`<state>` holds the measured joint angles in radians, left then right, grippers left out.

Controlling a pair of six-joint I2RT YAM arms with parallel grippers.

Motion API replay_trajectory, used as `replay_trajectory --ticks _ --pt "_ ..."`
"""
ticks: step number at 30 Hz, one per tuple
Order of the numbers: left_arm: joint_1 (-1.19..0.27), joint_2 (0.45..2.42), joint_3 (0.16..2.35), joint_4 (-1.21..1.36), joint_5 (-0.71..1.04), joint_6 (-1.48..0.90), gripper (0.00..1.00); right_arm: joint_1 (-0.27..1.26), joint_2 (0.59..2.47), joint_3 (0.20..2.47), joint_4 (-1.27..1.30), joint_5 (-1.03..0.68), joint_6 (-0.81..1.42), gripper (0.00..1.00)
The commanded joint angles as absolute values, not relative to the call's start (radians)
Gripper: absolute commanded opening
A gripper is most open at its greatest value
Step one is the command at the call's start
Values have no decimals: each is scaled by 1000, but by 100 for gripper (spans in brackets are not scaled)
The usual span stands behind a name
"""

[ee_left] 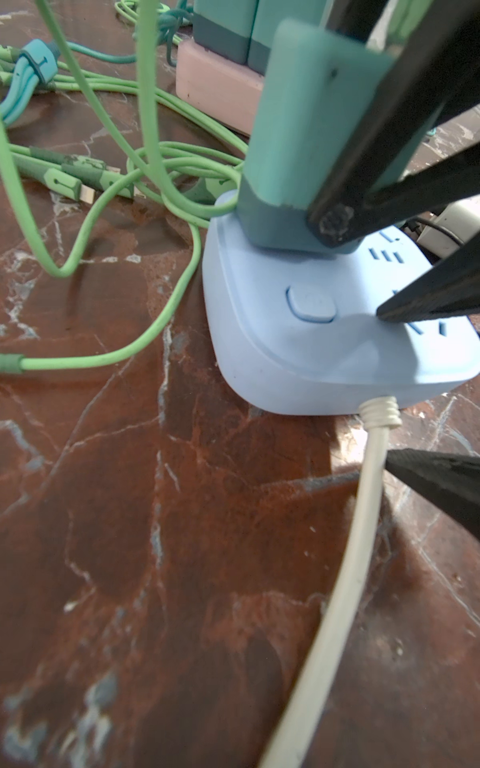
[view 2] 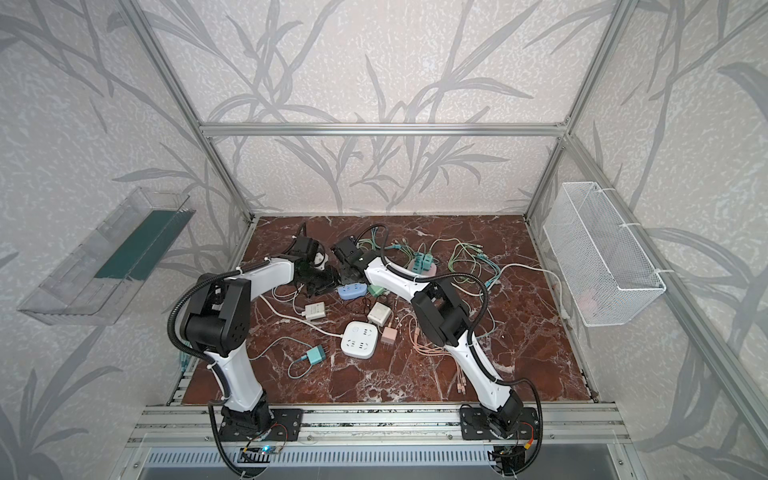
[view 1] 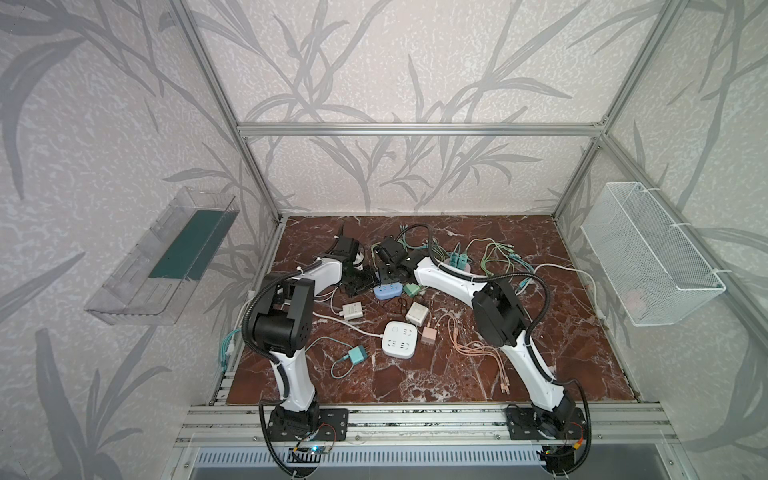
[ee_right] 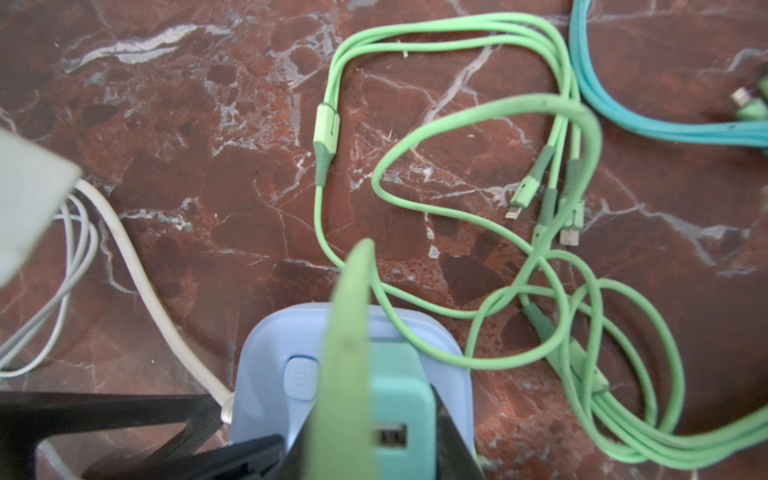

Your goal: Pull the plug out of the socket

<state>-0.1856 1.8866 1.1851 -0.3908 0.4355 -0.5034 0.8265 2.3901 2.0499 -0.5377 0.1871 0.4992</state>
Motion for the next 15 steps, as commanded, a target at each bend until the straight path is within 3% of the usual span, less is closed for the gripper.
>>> replay_trajectory --ticks 1,9,15 --pt "-181 1943 1158 -433 365 -507 50 875 2373 2158 -568 195 443 14" --pt "-178 1947 1158 -430 374 -512 50 914 2500 2392 -746 280 355 14" --pt "-168 1938 1149 -432 374 -506 50 910 2502 2401 -766 313 362 14"
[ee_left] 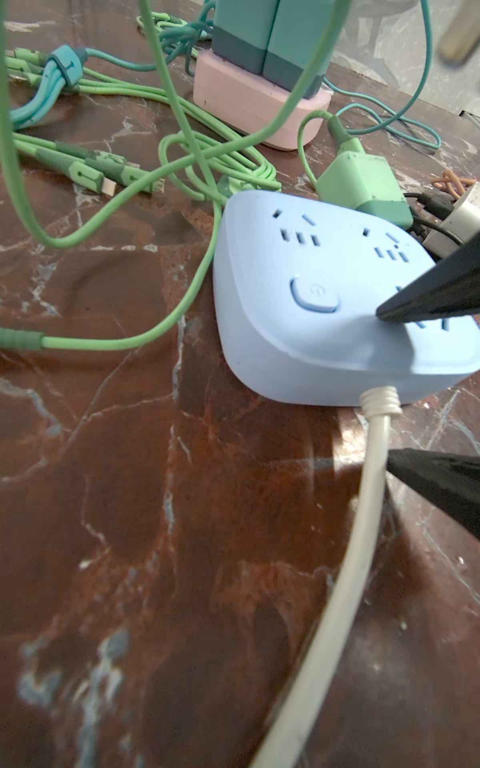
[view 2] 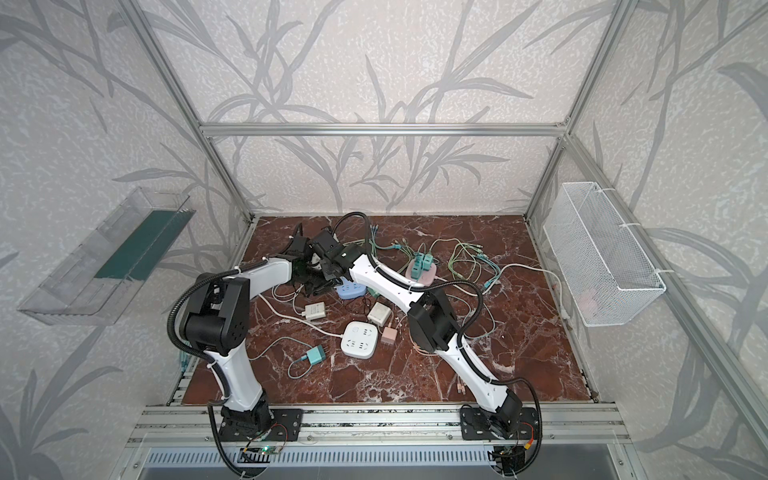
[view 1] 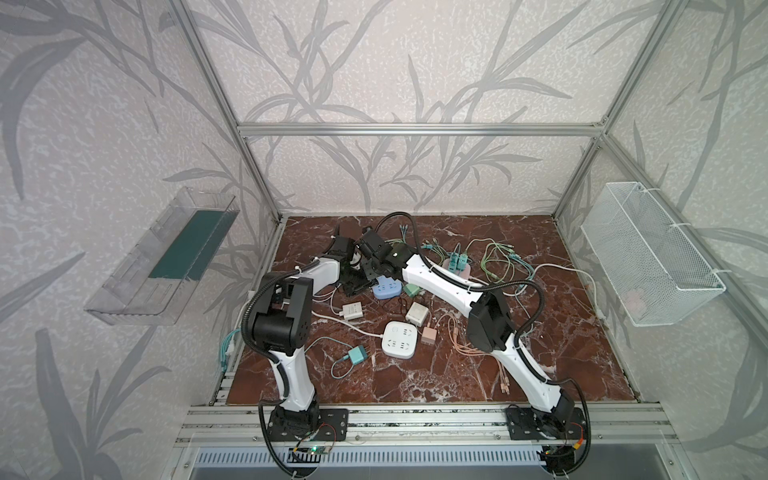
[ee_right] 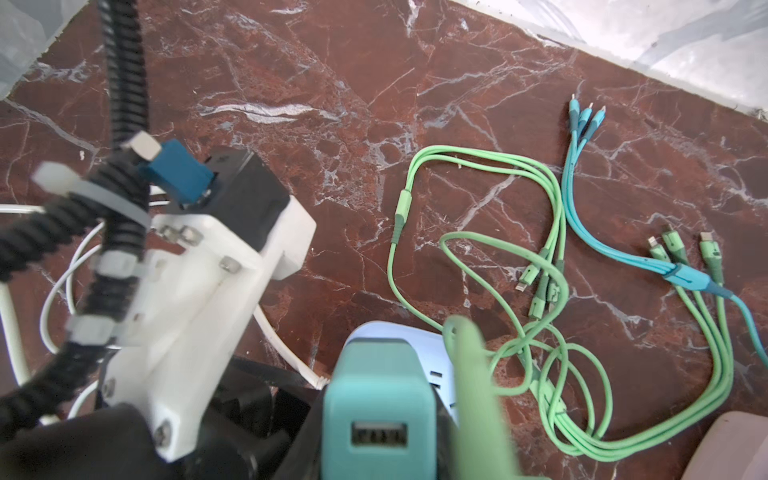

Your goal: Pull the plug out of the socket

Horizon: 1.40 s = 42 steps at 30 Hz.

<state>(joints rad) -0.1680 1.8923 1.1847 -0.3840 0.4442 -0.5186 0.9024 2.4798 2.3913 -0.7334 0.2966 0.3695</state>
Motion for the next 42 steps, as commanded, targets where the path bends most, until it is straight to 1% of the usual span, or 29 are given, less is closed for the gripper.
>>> replay_trajectory --ticks 1,8,16,22,25,30,42 --pt "-165 1934 1146 -430 374 -506 50 906 2494 2392 -761 316 361 15" --pt "-160 1922 1135 -426 373 -505 50 865 2417 2280 -689 283 364 15" --pt "-160 1910 1134 -428 363 -495 50 793 2306 2073 -560 173 383 16" --pt "-160 1907 1135 -426 364 -494 50 716 2239 1911 -429 18 445 16" --pt "-160 1904 1135 -427 361 -493 50 681 2226 1866 -383 -41 484 17" --pt "-160 1900 1134 -424 362 -498 50 645 2256 1872 -364 -141 533 17" --pt "-161 1892 1131 -420 366 -504 50 624 2319 1893 -357 -255 603 18"
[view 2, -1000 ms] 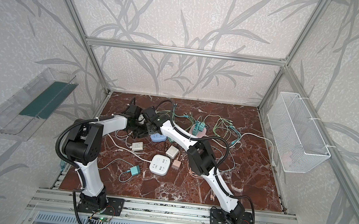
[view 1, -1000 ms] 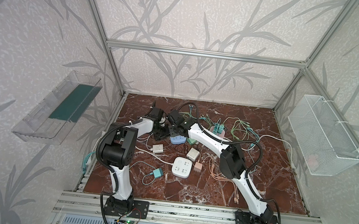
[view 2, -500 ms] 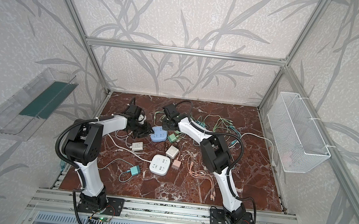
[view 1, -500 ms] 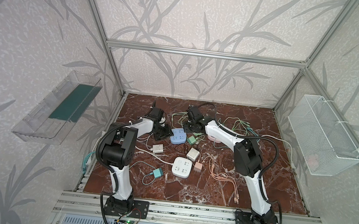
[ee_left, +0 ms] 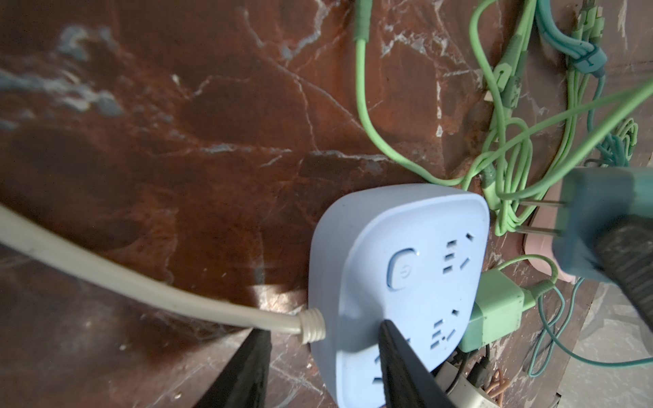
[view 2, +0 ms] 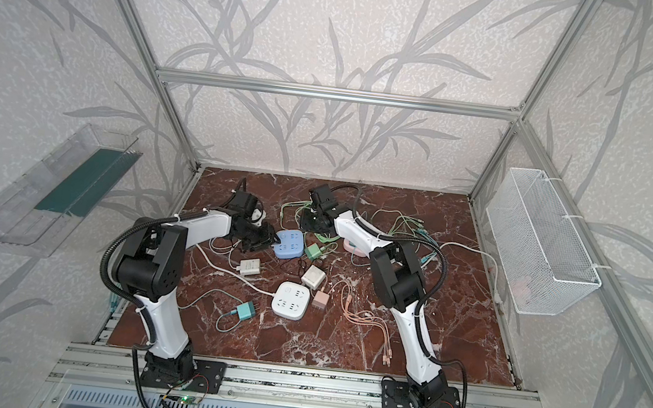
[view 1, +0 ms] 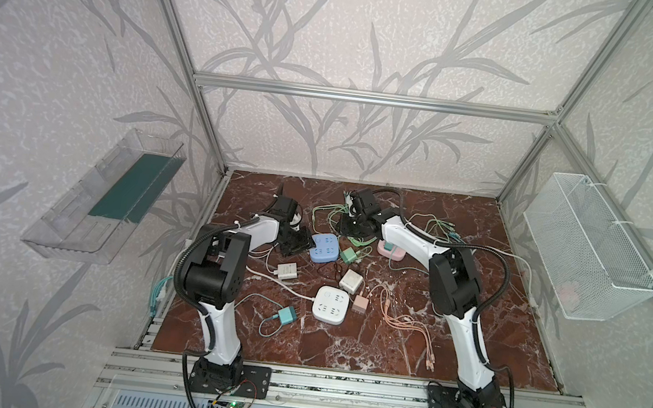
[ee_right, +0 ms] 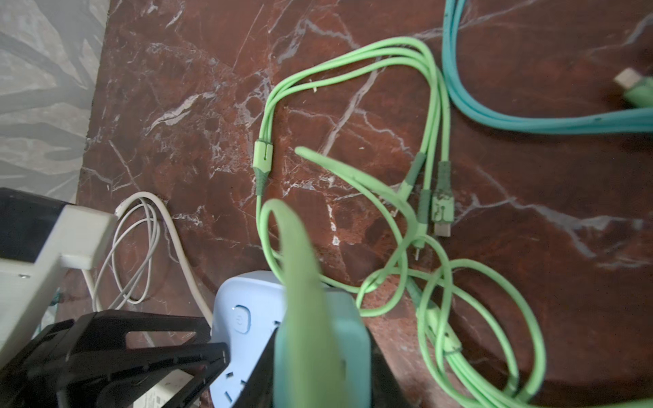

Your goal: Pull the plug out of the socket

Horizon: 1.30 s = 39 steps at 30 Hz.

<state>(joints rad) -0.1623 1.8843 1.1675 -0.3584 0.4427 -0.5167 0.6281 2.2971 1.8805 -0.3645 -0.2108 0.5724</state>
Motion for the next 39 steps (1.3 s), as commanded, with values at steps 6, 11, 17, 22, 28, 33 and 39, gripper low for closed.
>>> replay_trajectory --ticks 6,11,17,22,28,33,39 --pt "-160 1877 1136 -420 371 -511 50 613 2321 1861 -328 -278 631 19" --pt "-161 1862 1135 -421 370 -513 50 591 2327 1840 -316 -314 674 21" --pt "-162 1843 1142 -420 373 -523 50 570 2319 1807 -314 -310 687 22" --pt "-161 1826 1153 -433 367 -523 50 556 2349 1824 -308 -369 707 23" --pt "-161 1812 1156 -436 368 -521 50 551 2359 1832 -345 -371 678 23" --pt "-163 1791 1167 -460 350 -511 50 549 2359 1824 -346 -381 672 24" --pt "-166 1739 1175 -456 330 -514 50 547 2370 1837 -363 -403 673 35"
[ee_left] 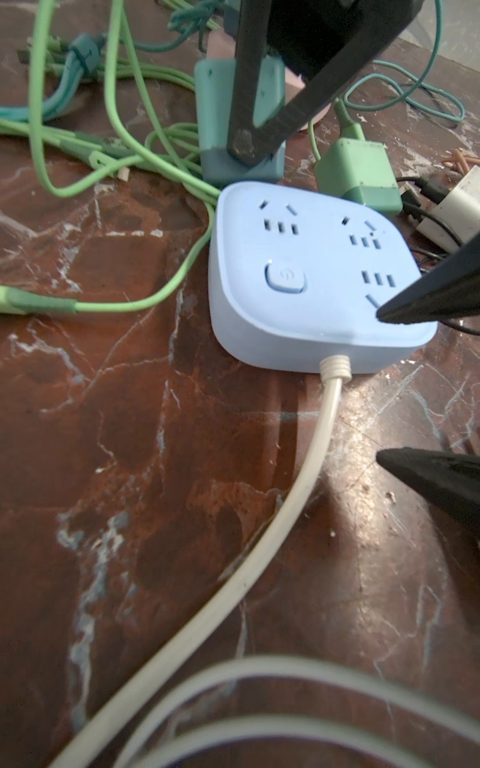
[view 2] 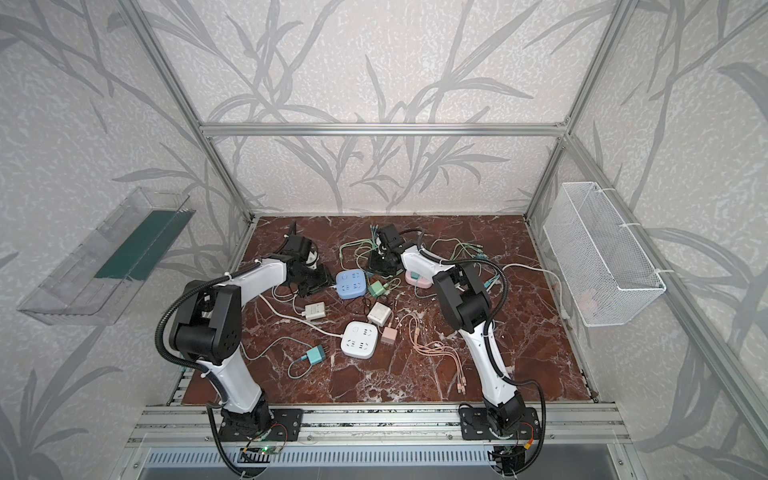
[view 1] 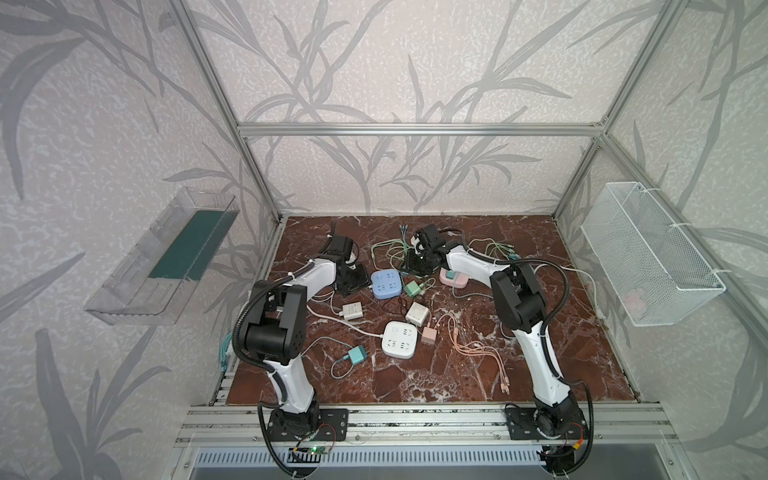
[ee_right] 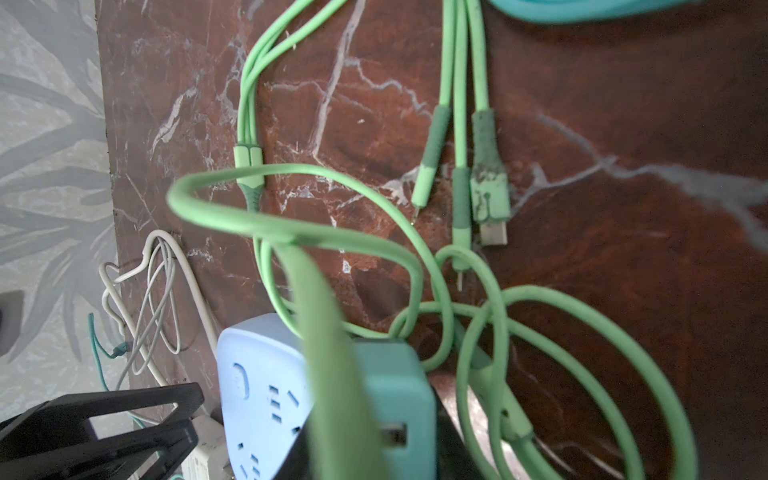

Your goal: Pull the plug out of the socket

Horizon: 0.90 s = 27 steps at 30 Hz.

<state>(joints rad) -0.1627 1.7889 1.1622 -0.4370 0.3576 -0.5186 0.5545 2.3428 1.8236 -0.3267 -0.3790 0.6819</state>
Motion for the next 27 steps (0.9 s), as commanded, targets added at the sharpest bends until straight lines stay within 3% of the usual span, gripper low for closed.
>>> replay_trajectory --ticks 1,8,27 --pt "-167 1732 1177 -453 328 -517 50 547 2370 1836 -363 -405 674 38" --pt "-176 1688 1173 -431 295 -529 50 543 2357 1832 -374 -384 678 54" --pt "-191 1619 1138 -420 266 -547 50 538 2316 1829 -419 -351 659 60"
